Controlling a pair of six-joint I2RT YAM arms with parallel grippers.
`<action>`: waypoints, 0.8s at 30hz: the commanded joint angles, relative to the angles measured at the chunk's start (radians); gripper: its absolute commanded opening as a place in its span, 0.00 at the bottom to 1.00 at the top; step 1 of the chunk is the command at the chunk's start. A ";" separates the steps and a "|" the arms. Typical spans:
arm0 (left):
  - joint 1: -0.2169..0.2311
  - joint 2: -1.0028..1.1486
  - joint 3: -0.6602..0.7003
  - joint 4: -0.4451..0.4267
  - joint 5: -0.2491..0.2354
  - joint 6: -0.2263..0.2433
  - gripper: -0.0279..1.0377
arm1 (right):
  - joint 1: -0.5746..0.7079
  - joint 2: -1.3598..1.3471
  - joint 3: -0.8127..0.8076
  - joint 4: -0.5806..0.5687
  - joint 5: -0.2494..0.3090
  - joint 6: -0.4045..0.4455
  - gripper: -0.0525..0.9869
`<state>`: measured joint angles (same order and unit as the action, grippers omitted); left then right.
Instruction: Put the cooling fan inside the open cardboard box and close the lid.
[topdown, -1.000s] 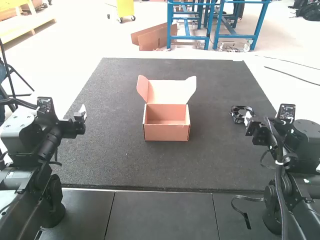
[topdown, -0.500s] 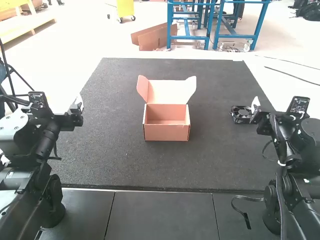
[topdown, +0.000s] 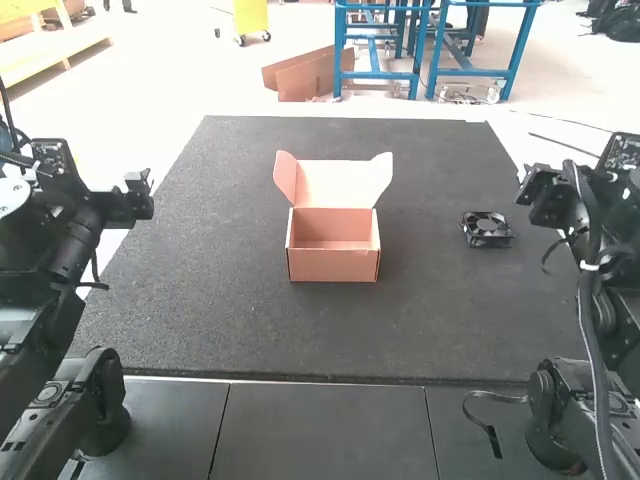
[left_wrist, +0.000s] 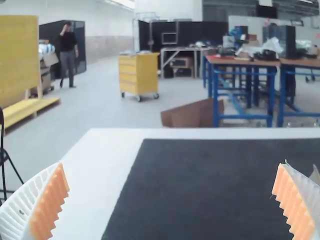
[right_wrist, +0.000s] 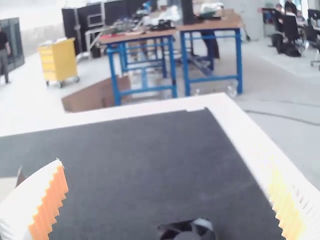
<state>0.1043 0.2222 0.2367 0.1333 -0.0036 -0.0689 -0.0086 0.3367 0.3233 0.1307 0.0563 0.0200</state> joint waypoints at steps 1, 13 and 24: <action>-0.008 0.068 0.105 -0.017 -0.021 -0.005 0.93 | -0.008 0.062 0.109 -0.029 0.030 0.031 0.93; -0.009 0.370 0.478 -0.462 -0.021 -0.040 0.93 | -0.008 0.315 0.470 -0.447 0.077 0.103 0.93; -0.014 0.552 0.653 -0.709 0.001 -0.045 0.94 | -0.013 0.581 0.721 -0.638 0.047 0.069 0.92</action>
<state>0.1013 0.7334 0.8459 -0.5430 -0.0063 -0.1036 -0.0090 0.8715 0.9947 -0.4911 0.1085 0.1097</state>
